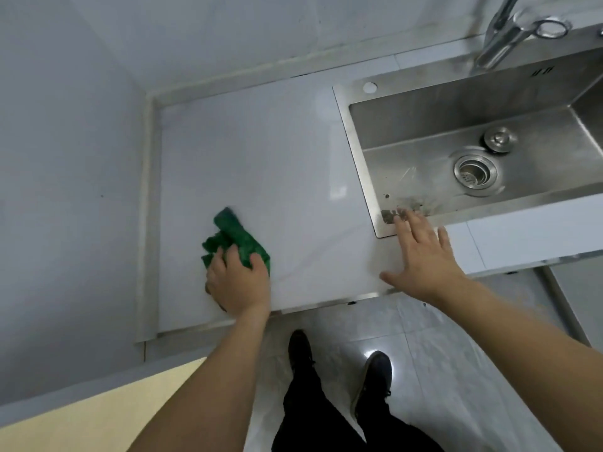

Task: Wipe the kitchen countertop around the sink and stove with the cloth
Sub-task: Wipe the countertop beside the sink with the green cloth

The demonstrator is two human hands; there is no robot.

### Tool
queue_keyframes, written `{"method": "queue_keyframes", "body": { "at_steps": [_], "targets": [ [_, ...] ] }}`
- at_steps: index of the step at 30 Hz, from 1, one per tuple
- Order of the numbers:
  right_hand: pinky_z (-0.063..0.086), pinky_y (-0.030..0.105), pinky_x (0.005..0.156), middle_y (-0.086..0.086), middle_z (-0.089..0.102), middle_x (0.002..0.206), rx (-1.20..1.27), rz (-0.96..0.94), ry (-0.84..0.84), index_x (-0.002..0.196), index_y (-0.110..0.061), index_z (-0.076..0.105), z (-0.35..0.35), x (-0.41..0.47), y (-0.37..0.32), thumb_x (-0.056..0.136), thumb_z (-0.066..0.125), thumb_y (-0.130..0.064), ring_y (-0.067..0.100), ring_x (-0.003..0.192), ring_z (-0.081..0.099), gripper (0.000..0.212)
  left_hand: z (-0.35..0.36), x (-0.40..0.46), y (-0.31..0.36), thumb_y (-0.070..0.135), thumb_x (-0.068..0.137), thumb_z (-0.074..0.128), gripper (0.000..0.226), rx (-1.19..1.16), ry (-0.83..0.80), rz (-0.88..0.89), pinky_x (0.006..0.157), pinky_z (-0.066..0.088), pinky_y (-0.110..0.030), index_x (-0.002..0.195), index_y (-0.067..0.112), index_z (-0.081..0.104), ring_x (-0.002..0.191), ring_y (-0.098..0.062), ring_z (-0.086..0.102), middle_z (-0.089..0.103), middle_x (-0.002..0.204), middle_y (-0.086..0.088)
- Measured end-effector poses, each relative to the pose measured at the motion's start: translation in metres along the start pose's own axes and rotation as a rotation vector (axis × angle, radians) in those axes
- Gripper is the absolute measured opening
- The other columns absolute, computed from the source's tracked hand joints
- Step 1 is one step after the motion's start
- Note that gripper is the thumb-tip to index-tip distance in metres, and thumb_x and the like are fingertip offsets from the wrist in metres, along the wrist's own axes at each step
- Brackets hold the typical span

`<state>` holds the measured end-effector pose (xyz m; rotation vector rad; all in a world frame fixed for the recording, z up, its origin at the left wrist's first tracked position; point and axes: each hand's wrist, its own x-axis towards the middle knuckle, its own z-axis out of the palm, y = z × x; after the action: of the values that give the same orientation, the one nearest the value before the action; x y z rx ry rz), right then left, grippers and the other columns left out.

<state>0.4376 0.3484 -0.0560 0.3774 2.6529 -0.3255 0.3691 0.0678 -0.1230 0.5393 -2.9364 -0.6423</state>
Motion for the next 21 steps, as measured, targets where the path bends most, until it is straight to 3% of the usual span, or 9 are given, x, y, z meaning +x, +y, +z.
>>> {"method": "queue_keyframes", "body": {
  "at_steps": [2, 7, 9, 11, 13, 15, 18, 20, 21],
  "targets": [
    [-0.006, 0.044, 0.118, 0.003, -0.017, 0.159, 0.095, 0.107, 0.028, 0.152, -0.015, -0.004, 0.006, -0.01, 0.006, 0.084, 0.059, -0.044, 0.022, 0.147, -0.012, 0.096, 0.008, -0.043, 0.028, 0.033, 0.082, 0.05, 0.039, 0.018, 0.0, -0.024, 0.093, 0.043, -0.047, 0.11, 0.013, 0.067, 0.113, -0.034, 0.053, 0.059, 0.129, -0.013],
    [-0.001, 0.042, 0.12, 0.01, -0.007, 0.16, 0.416, 0.414, 0.101, 0.152, -0.008, 0.001, 0.024, -0.036, 0.042, 0.089, 0.044, -0.015, 0.027, 0.147, -0.005, 0.077, 0.045, -0.14, 0.1, 0.036, 0.077, 0.047, 0.047, -0.024, -0.233, 0.377, 0.102, 0.039, -0.049, 0.118, 0.022, 0.066, 0.121, -0.032, 0.049, 0.057, 0.133, -0.01],
    [0.01, 0.042, 0.119, 0.011, 0.0, 0.16, 0.65, 0.586, 0.135, 0.152, -0.006, 0.007, 0.028, -0.037, 0.054, 0.088, 0.041, -0.01, 0.031, 0.146, 0.006, 0.072, 0.048, -0.133, 0.109, 0.039, 0.077, 0.046, 0.046, 0.006, -0.255, 0.458, 0.099, 0.038, -0.047, 0.116, 0.024, 0.067, 0.119, -0.033, 0.05, 0.057, 0.13, -0.01],
    [0.032, 0.037, 0.105, 0.013, 0.017, 0.154, 0.854, 0.707, 0.198, 0.146, -0.003, 0.022, 0.032, -0.037, 0.062, 0.087, 0.041, -0.008, 0.035, 0.136, 0.029, 0.063, 0.053, -0.103, 0.112, 0.042, 0.08, 0.044, 0.045, 0.046, -0.249, 0.458, 0.101, 0.035, -0.047, 0.115, 0.023, 0.066, 0.121, -0.033, 0.046, 0.055, 0.132, -0.01],
    [0.033, 0.03, 0.087, 0.016, 0.029, 0.142, 0.975, 0.736, 0.248, 0.137, 0.001, 0.033, 0.034, -0.035, 0.065, 0.086, 0.043, -0.006, 0.034, 0.123, 0.039, 0.052, 0.056, -0.066, 0.121, 0.044, 0.086, 0.045, 0.043, 0.062, -0.228, 0.356, 0.107, 0.032, -0.048, 0.117, 0.02, 0.063, 0.126, -0.034, 0.041, 0.05, 0.139, -0.011],
    [0.036, 0.035, 0.085, 0.018, 0.034, 0.135, 1.064, 0.752, 0.294, 0.131, 0.0, 0.035, 0.038, -0.032, 0.072, 0.084, 0.044, -0.007, 0.035, 0.117, 0.042, 0.048, 0.062, -0.043, 0.137, 0.046, 0.091, 0.047, 0.041, 0.078, -0.221, 0.338, 0.109, 0.03, -0.05, 0.115, 0.016, 0.062, 0.13, -0.034, 0.039, 0.047, 0.143, -0.011],
    [0.044, 0.044, 0.09, 0.017, 0.044, 0.127, 1.247, 0.813, 0.389, 0.131, -0.005, 0.035, 0.042, -0.026, 0.079, 0.082, 0.044, -0.011, 0.032, 0.106, 0.049, 0.05, 0.072, -0.049, 0.15, 0.04, 0.09, 0.047, 0.032, 0.102, -0.236, 0.589, 0.099, 0.037, -0.047, 0.096, 0.013, 0.063, 0.121, -0.032, 0.049, 0.057, 0.133, -0.008],
    [0.045, 0.037, 0.081, 0.009, 0.049, 0.109, 1.412, 0.863, 0.448, 0.128, -0.009, 0.039, 0.044, -0.025, 0.081, 0.087, 0.043, -0.007, 0.024, 0.09, 0.049, 0.041, 0.075, -0.066, 0.144, 0.037, 0.087, 0.05, 0.028, 0.053, -0.269, 0.811, 0.092, 0.04, -0.044, 0.09, 0.014, 0.064, 0.112, -0.031, 0.054, 0.062, 0.126, -0.004],
    [0.042, 0.031, 0.074, 0.003, 0.048, 0.098, 1.5, 0.909, 0.459, 0.118, -0.014, 0.046, 0.046, -0.024, 0.081, 0.09, 0.04, -0.006, 0.018, 0.081, 0.047, 0.03, 0.073, -0.074, 0.139, 0.036, 0.086, 0.052, 0.026, 0.013, -0.303, 0.929, 0.091, 0.04, -0.042, 0.089, 0.015, 0.065, 0.11, -0.029, 0.055, 0.063, 0.125, -0.003]
  ]
}}
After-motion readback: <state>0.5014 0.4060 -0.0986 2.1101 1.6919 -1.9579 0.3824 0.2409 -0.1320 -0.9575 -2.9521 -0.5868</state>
